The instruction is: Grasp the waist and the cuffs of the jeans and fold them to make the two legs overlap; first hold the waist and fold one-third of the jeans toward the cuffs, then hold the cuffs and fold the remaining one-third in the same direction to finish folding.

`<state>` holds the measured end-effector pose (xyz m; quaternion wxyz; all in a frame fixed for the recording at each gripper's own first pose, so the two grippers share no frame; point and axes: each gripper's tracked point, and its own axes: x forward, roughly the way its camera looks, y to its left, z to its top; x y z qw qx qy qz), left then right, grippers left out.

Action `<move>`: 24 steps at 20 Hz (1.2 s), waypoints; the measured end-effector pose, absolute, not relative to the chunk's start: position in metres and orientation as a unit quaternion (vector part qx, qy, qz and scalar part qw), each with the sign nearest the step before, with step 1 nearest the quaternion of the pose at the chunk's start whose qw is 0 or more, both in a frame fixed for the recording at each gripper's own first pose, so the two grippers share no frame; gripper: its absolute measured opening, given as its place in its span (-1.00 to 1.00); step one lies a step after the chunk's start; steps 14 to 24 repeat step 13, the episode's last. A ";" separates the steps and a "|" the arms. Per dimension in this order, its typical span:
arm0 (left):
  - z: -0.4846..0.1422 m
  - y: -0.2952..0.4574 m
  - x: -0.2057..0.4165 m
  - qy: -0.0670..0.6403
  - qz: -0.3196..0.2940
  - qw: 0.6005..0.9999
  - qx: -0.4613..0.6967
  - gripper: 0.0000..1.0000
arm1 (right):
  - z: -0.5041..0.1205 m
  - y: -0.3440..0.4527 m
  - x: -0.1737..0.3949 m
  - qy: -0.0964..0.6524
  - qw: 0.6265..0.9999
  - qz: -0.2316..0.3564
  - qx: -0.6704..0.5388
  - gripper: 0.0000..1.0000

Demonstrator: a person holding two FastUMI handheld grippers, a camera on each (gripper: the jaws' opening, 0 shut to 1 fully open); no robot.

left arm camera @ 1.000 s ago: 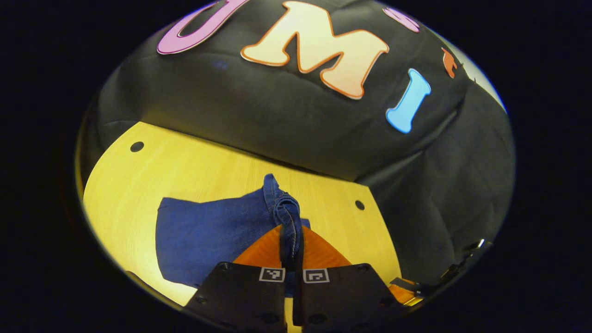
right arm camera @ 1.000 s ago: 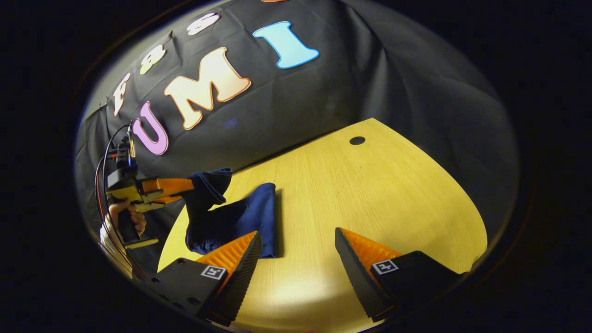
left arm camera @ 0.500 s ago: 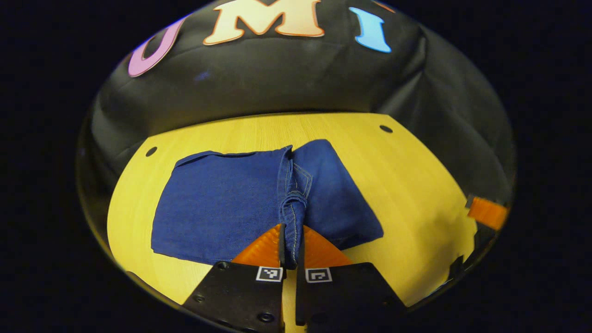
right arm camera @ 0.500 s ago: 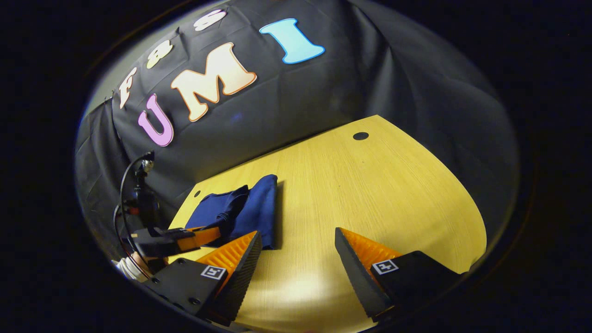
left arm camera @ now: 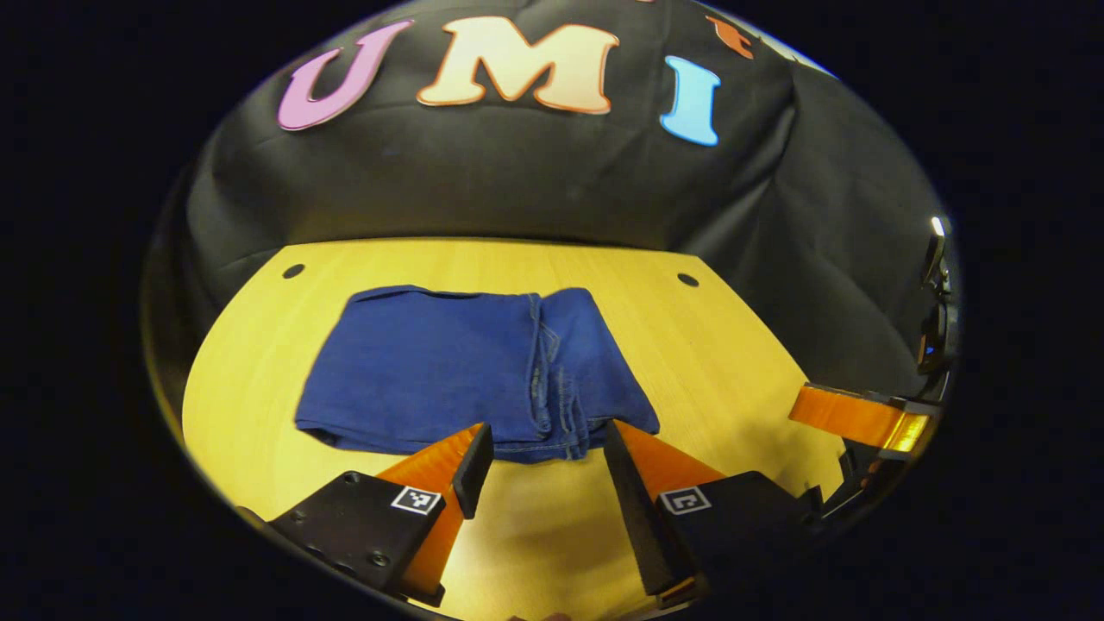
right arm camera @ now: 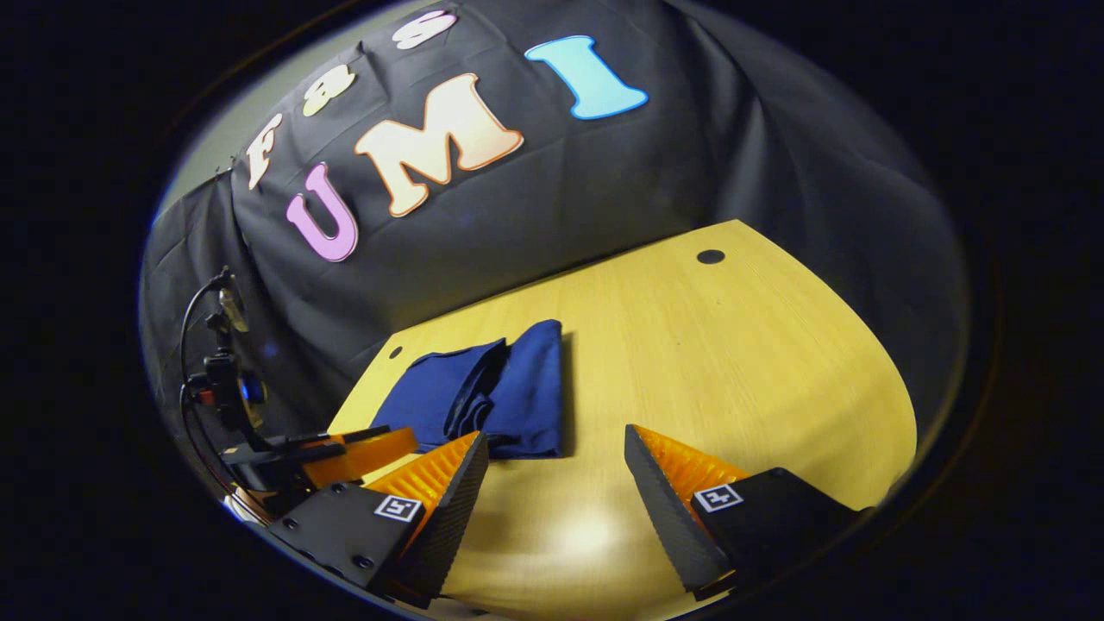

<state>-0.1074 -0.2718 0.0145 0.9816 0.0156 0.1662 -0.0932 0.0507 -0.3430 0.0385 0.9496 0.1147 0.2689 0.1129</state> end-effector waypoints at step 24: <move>0.063 -0.114 -0.166 0.113 0.008 0.994 -0.007 0.54 | 0.070 -0.251 0.048 0.241 0.956 0.131 0.108 0.97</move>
